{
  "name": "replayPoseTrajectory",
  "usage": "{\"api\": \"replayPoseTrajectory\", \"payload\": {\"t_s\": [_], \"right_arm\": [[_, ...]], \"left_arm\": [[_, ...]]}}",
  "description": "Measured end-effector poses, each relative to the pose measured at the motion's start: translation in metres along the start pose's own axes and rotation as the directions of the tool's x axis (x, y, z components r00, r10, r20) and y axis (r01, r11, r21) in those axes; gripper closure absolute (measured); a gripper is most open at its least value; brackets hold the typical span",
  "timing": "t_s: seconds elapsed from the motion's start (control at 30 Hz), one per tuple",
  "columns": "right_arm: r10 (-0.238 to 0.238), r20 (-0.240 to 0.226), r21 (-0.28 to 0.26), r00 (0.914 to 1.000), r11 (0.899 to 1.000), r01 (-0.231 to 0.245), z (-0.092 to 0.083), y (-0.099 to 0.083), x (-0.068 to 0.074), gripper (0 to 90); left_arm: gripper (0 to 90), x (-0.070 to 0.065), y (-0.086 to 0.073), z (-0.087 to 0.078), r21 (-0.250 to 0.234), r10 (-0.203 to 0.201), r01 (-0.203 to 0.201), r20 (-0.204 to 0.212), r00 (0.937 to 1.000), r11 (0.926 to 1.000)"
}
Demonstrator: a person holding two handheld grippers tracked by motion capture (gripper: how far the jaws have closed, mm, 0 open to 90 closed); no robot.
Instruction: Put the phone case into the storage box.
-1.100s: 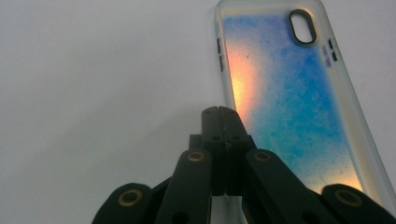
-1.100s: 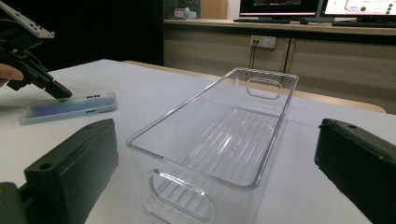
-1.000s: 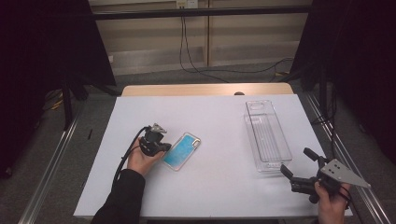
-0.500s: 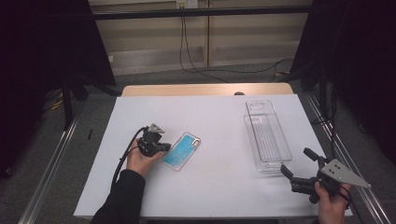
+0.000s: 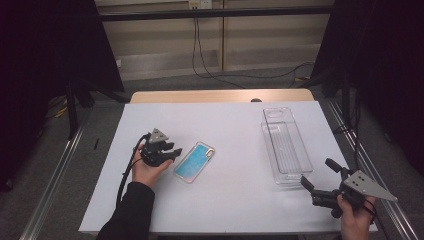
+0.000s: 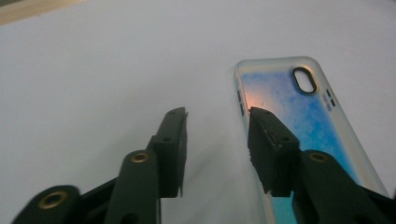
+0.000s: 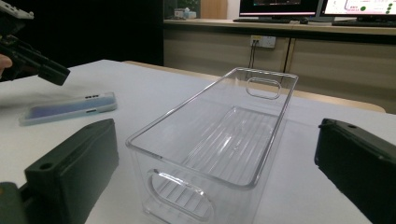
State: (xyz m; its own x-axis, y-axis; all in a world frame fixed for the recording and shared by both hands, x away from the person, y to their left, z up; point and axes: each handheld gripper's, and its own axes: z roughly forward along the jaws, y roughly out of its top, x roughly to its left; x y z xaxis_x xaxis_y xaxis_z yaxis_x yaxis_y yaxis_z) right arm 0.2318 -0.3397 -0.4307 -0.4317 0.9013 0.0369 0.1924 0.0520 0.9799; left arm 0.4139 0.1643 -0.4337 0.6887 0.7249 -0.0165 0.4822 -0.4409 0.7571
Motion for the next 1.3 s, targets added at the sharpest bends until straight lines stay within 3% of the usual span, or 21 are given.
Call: {"api": "replayPoseTrajectory", "payload": {"t_s": [0.1, 0.13, 0.27, 0.33, 0.47, 0.57, 0.7, 0.73, 0.8, 0.93, 1.0, 1.07, 1.13, 1.3], "right_arm": [[-0.004, -0.001, 0.0, 1.0, 1.0, 0.004, 0.0, 0.0, 0.0, 0.0], [-0.003, -0.001, -0.001, 1.0, 1.0, 0.003, -0.001, 0.0, 0.0, 0.0], [-0.003, 0.0, -0.001, 1.0, 1.0, 0.003, 0.0, 0.0, 0.0, 0.0], [0.0, -0.002, 0.0, 1.0, 1.0, 0.0, 0.0, 0.0, 0.0, 0.0], [-0.002, -0.002, 0.0, 1.0, 1.0, 0.002, 0.0, 0.0, 0.0, 0.0], [-0.001, -0.003, -0.001, 1.0, 1.0, 0.001, 0.0, 0.0, 0.0, 0.0], [-0.002, -0.005, -0.003, 1.0, 1.0, 0.002, -0.001, 0.0, 0.0, 0.0], [-0.002, -0.005, -0.004, 1.0, 1.0, 0.002, 0.0, 0.0, 0.0, 0.0], [-0.002, -0.004, -0.004, 1.0, 1.0, 0.002, 0.0, 0.0, 0.0, 0.0], [-0.002, -0.004, -0.005, 1.0, 1.0, 0.002, -0.001, 0.0, 0.0, 0.0], [-0.003, -0.007, -0.002, 1.0, 1.0, 0.003, -0.001, 0.0, 0.0, 0.0], [-0.004, -0.008, -0.002, 1.0, 1.0, 0.004, 0.0, 0.0, 0.001, 0.0], [-0.01, -0.01, -0.002, 0.9999, 1.0, 0.01, 0.0, 0.001, 0.001, 0.0], [-0.012, -0.01, 0.0, 0.9999, 1.0, 0.012, 0.001, 0.001, 0.001, 0.0]], "left_arm": [[49.1, 0.002, -0.001, -0.002, -0.017, -0.023, 0.023, 0.004, 0.9997, 0.9996], [45.5, 0.003, -0.001, -0.003, -0.01, -0.013, 0.013, -0.002, 0.9999, 0.9999], [25.9, 0.003, 0.001, -0.007, -0.067, -0.055, 0.054, -0.017, 0.9983, 0.9963], [18.0, 0.004, 0.002, -0.01, -0.091, -0.076, 0.075, 0.001, 0.9971, 0.993], [7.0, 0.002, 0.004, -0.019, -0.132, -0.065, 0.064, -0.005, 0.9979, 0.9892], [4.3, -0.001, 0.003, -0.026, -0.17, -0.058, 0.065, 0.043, 0.9974, 0.9834], [2.4, -0.005, 0.002, -0.036, -0.207, -0.025, 0.035, 0.052, 0.9984, 0.9778], [2.4, -0.006, 0.002, -0.037, -0.205, -0.011, 0.02, 0.043, 0.999, 0.9786], [2.4, -0.007, 0.002, -0.038, -0.191, -0.03, 0.033, 0.019, 0.9994, 0.9811], [4.3, -0.006, -0.004, -0.039, -0.17, -0.04, 0.053, 0.075, 0.9963, 0.9841], [4.3, -0.007, -0.008, -0.04, -0.157, -0.048, 0.059, 0.074, 0.9962, 0.9858], [5.2, -0.009, -0.011, -0.041, -0.153, -0.034, 0.049, 0.095, 0.9948, 0.9871], [5.7, -0.012, -0.011, -0.04, -0.103, -0.015, 0.028, 0.129, 0.9915, 0.9943], [6.0, -0.027, -0.008, -0.033, -0.1, 0.038, -0.023, 0.155, 0.9872, 0.9947]]}}
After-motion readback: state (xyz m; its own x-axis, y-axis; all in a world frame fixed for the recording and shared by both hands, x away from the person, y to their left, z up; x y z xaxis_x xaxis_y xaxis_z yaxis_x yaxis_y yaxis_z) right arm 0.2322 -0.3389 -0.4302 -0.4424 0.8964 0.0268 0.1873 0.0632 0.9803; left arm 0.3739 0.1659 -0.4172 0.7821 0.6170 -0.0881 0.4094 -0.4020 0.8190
